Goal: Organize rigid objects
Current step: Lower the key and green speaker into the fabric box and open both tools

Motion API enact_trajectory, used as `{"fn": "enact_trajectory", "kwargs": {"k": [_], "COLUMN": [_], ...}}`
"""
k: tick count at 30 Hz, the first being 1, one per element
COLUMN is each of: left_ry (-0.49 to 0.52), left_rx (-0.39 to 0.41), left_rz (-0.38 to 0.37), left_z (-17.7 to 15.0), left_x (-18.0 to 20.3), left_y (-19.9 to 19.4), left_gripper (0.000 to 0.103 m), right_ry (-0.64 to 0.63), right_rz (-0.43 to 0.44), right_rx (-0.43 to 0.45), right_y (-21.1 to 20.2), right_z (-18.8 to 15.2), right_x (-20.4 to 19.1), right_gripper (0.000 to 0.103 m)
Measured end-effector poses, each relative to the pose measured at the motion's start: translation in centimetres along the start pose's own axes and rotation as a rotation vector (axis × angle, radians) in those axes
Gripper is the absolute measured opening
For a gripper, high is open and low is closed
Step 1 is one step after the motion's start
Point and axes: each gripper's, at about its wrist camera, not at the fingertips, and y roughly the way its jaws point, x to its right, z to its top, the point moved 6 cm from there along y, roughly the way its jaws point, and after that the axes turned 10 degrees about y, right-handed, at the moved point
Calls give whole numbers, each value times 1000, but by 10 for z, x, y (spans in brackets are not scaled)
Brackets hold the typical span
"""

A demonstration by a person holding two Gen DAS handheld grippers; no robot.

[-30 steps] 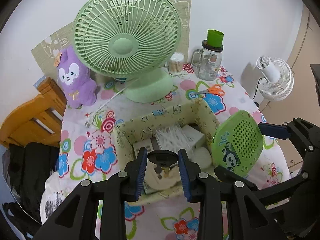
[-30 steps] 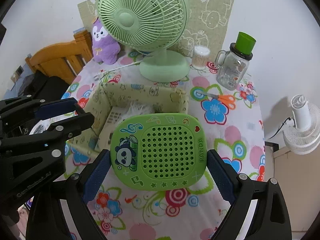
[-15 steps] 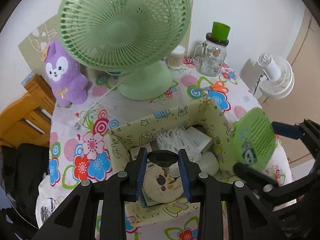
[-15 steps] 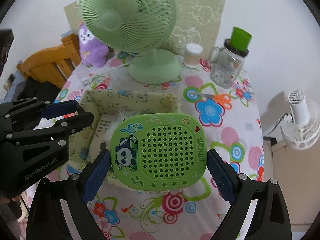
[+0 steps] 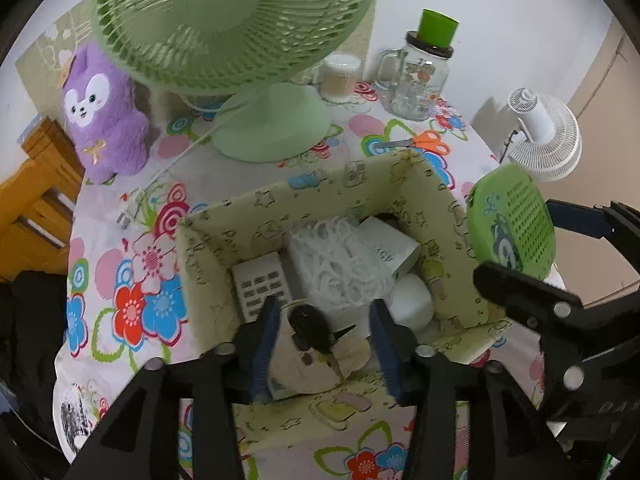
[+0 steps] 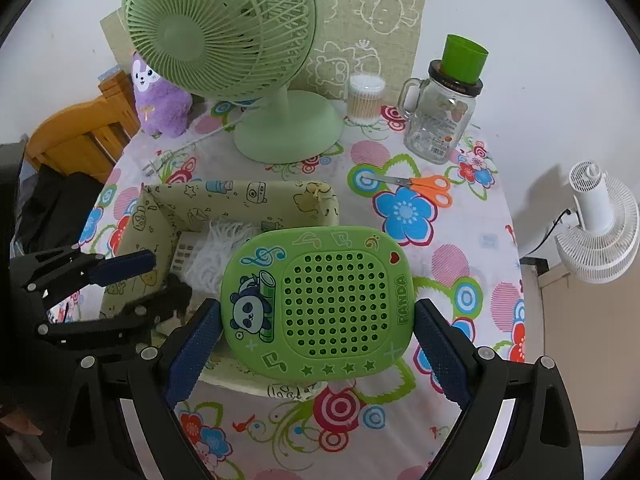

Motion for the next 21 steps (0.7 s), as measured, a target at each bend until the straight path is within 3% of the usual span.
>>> {"fn": "enact_trajectory", "kwargs": {"k": [1, 2, 5, 21], "left_ry": [0, 5, 24, 2], "left_rx": [-5, -5, 3, -52], "left_rz": [7, 20, 42, 87], "left_z": [-1, -3, -9, -25], "left_x": [-1, -3, -5, -19], "left_y": [0, -2, -8, 2], "left_gripper": [71, 77, 83, 93], "right_ry": [-2, -4, -19, -95], "right_rz": [2, 4, 12, 31], "right_rx": [2, 3, 8, -67], "right_y": [0, 0, 0, 31], "right_z": [1, 2, 4, -2], "right_x": [-2, -3, -11, -51], "right_gripper": [95, 95, 95, 95]}}
